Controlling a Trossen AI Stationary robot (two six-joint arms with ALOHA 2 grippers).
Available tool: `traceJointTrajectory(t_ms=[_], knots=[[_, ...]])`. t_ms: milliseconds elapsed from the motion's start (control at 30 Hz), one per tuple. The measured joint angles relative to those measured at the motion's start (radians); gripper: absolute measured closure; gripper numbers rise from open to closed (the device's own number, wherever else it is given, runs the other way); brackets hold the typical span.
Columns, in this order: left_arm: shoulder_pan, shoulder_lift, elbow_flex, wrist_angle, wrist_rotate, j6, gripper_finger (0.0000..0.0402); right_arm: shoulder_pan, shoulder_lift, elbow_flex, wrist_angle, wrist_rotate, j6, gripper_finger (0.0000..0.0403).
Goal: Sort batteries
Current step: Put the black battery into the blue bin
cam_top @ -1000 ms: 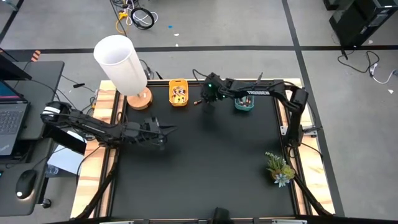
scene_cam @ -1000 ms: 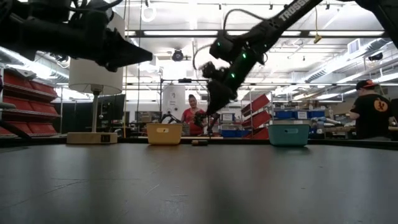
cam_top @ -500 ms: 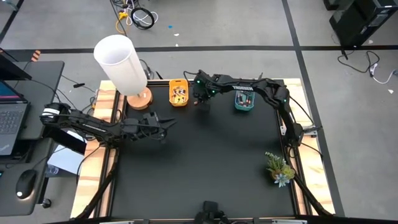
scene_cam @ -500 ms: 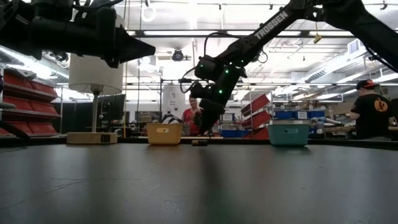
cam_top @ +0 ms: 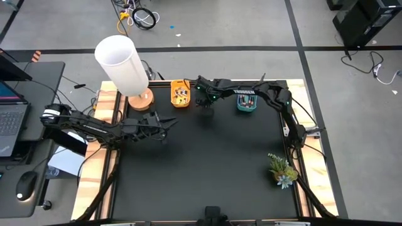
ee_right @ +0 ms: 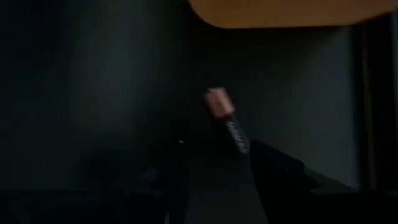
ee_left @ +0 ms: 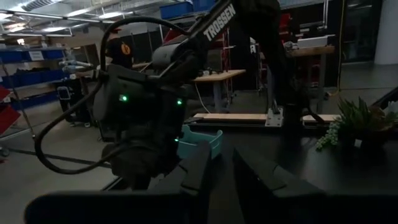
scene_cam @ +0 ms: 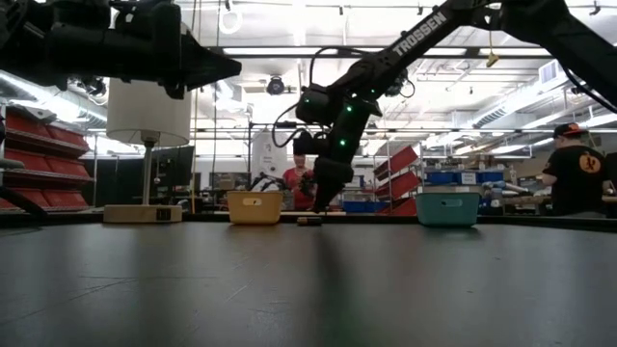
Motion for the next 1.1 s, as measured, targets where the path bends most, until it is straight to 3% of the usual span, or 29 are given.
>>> traceJointTrajectory(t_ms=[500, 767, 867, 1100], knots=[[0.005, 0.002, 0.000, 0.008, 0.000, 0.011, 0.0332, 0.032, -0.002, 0.121, -0.033, 0.011, 0.053, 0.0235], [0.005, 0.002, 0.000, 0.024, 0.000, 0.026, 0.0332, 0.056, 0.155, 0.303, -0.173, 0.045, 0.065, 0.0235], [0.005, 0.002, 0.000, 0.021, 0.000, 0.025, 0.0332, 0.059, 0.173, 0.352, -0.181, 0.013, 0.062, 0.0235], [0.005, 0.002, 0.000, 0.008, 0.000, 0.027, 0.0332, 0.018, 0.182, 0.356, -0.258, 0.015, 0.045, 0.0235]])
